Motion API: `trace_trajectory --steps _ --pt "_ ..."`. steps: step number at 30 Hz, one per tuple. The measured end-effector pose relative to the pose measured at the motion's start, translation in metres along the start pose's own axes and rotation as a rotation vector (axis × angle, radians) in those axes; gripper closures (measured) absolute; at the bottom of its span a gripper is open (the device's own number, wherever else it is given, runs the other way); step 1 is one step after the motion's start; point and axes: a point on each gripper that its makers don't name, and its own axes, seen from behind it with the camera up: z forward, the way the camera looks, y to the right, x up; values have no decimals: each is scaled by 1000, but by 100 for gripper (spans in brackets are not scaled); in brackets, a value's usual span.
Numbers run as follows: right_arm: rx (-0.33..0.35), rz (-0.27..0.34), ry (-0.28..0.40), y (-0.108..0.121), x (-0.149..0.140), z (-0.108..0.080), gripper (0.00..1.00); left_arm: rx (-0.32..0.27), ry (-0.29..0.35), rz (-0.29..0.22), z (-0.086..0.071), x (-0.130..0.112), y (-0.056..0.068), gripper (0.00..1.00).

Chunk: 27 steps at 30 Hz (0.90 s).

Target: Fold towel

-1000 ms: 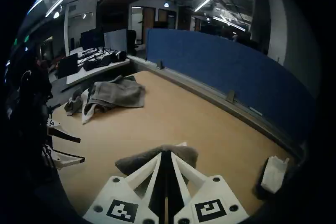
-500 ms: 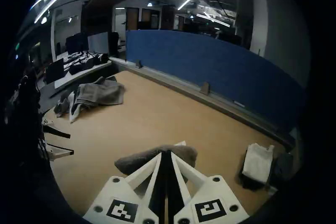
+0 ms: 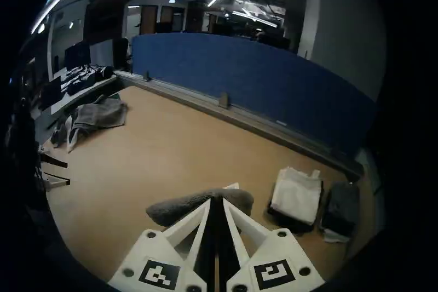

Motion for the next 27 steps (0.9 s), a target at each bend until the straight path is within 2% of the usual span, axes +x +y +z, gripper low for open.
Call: trace_trajectory --steps 5,11,17,27 --pt "-40 26 -11 33 -11 -3 100 2 -4 2 1 1 2 6" --pt "-74 48 -14 60 -18 -1 100 4 -8 8 2 1 4 6" --pt "-80 62 -14 70 -20 4 100 7 -11 13 1 0 5 6" --pt "-73 73 -15 73 -21 20 100 15 -13 14 0 -1 7 6"
